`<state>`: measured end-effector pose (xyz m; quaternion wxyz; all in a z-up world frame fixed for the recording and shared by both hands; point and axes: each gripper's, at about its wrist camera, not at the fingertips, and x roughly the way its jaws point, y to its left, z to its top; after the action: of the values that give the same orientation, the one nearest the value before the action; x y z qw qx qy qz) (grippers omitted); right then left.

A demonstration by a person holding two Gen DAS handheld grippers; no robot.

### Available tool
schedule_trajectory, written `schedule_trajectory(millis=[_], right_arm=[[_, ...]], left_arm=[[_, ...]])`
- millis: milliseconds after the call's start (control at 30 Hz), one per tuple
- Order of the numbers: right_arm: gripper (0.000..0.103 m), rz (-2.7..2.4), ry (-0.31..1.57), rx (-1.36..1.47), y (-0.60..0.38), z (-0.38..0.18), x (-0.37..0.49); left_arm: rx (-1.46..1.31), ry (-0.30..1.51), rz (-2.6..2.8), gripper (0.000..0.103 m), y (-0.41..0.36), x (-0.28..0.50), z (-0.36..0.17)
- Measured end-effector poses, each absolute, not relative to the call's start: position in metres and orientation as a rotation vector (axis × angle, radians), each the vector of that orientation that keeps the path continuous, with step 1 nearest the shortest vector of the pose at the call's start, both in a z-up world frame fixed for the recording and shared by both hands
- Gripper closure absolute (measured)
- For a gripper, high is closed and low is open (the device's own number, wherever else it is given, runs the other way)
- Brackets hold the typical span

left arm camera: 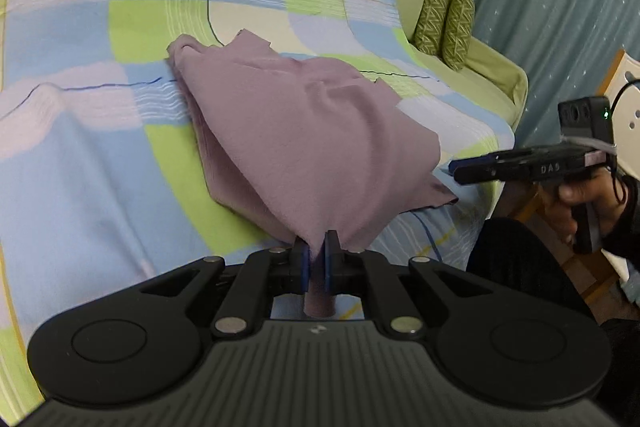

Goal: Fold clothes

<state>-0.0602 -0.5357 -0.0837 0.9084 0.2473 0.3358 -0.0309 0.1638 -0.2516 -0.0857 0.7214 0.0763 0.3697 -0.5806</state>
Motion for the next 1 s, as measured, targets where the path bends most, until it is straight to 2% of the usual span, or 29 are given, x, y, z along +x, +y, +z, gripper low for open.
schedule_trajectory(millis=[167, 200, 267, 300, 333, 567, 667, 767, 867, 900, 1000], right_arm=[[0.047, -0.033, 0.637, 0.644, -0.539, -0.097, -0.049], [0.050, -0.007, 0.628, 0.667, -0.537, -0.099, -0.045], [0.072, 0.026, 0.634, 0.691, -0.535, -0.103, -0.037], [0.093, 0.024, 0.648, 0.700, -0.534, -0.104, -0.034], [0.099, 0.028, 0.655, 0.718, -0.534, -0.104, -0.033], [0.099, 0.105, 0.673, 0.685, -0.545, -0.046, -0.082], [0.099, 0.090, 0.755, 0.623, -0.544, -0.030, -0.108], [0.098, 0.100, 0.871, 0.617, -0.535, -0.038, -0.128], [0.093, 0.083, 0.885, 0.639, -0.535, -0.051, -0.135], [0.091, 0.059, 0.860, 0.641, -0.540, -0.052, -0.136], [0.074, -0.003, 0.759, 0.632, -0.558, -0.045, -0.134]], left_arm=[[0.160, 0.816, -1.296, 0.100, -0.252, 0.169, -0.085], [0.163, 0.812, -1.298, 0.100, -0.251, 0.169, -0.085], [0.160, 0.803, -1.302, 0.100, -0.247, 0.168, -0.081], [0.154, 0.798, -1.304, 0.100, -0.245, 0.166, -0.079], [0.146, 0.793, -1.308, 0.100, -0.242, 0.164, -0.075], [0.208, 0.772, -1.534, 0.099, -0.236, 0.119, -0.052], [0.266, 0.800, -1.612, 0.099, -0.240, 0.099, -0.055], [0.374, 0.837, -1.636, 0.098, -0.247, 0.087, -0.063], [0.397, 0.855, -1.616, 0.094, -0.246, 0.096, -0.061], [0.390, 0.854, -1.604, 0.090, -0.244, 0.102, -0.057], [0.376, 0.809, -1.549, 0.087, -0.242, 0.128, -0.039]])
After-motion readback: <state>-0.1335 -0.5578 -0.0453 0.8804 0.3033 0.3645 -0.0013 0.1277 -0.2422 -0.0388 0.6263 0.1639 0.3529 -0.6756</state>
